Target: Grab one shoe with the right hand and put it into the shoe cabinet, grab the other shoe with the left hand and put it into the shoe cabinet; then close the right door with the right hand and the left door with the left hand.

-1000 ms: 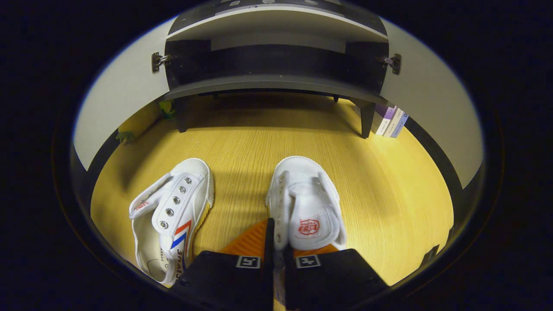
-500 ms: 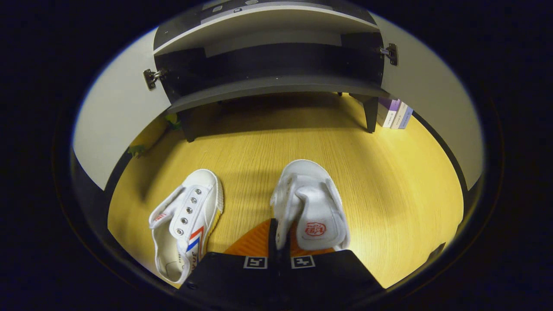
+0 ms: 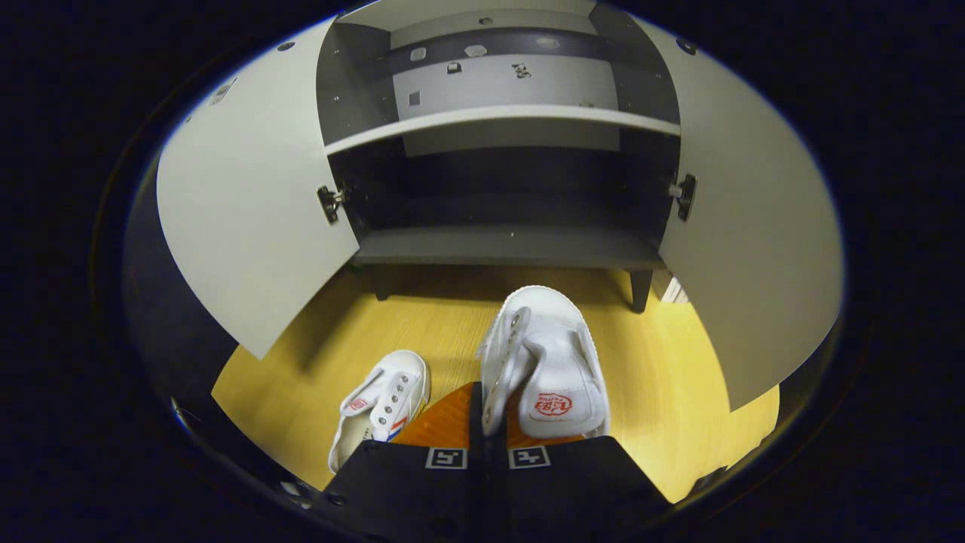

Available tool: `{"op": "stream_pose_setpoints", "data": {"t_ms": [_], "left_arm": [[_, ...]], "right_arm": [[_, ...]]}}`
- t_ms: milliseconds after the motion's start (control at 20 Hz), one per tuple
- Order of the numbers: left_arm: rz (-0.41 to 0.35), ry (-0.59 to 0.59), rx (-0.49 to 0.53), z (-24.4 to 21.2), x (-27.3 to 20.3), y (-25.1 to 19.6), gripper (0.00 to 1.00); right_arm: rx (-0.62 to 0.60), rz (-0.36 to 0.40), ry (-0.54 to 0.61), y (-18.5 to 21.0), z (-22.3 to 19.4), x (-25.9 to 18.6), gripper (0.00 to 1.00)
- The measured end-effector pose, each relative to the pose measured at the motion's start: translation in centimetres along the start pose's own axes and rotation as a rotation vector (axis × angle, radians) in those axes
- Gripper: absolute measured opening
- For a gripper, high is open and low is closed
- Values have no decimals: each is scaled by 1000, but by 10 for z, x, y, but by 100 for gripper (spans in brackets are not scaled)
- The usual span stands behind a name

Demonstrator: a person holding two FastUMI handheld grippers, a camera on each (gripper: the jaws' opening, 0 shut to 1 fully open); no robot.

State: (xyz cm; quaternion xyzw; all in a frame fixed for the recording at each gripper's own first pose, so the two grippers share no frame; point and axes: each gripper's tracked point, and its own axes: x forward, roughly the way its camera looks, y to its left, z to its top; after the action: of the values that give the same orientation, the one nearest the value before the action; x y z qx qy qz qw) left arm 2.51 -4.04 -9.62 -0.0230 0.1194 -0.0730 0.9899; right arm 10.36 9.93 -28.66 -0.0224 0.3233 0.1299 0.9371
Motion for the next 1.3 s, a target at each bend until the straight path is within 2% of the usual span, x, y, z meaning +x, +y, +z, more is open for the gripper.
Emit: {"op": "stream_pose_setpoints", "data": {"t_ms": [250,400,650,750,950,1300], "left_arm": [[-21,-37,44,15,7,-9,95],[-31,-46,24,19,6,-15,95],[21,-56,16,26,3,-6,95],[35,-61,3,28,2,-3,95],[100,-72,-21,34,4,17,95],[236,-115,-92,46,5,54,95]], "right_arm": [[-84,23,-141,8,91,-32,5],[-104,35,-198,13,145,-40,5],[-112,38,-283,10,241,-32,5],[-132,24,-305,4,278,-21,5],[-204,-67,-320,-18,334,13,5],[-267,-128,-218,-44,367,99,5]]}}
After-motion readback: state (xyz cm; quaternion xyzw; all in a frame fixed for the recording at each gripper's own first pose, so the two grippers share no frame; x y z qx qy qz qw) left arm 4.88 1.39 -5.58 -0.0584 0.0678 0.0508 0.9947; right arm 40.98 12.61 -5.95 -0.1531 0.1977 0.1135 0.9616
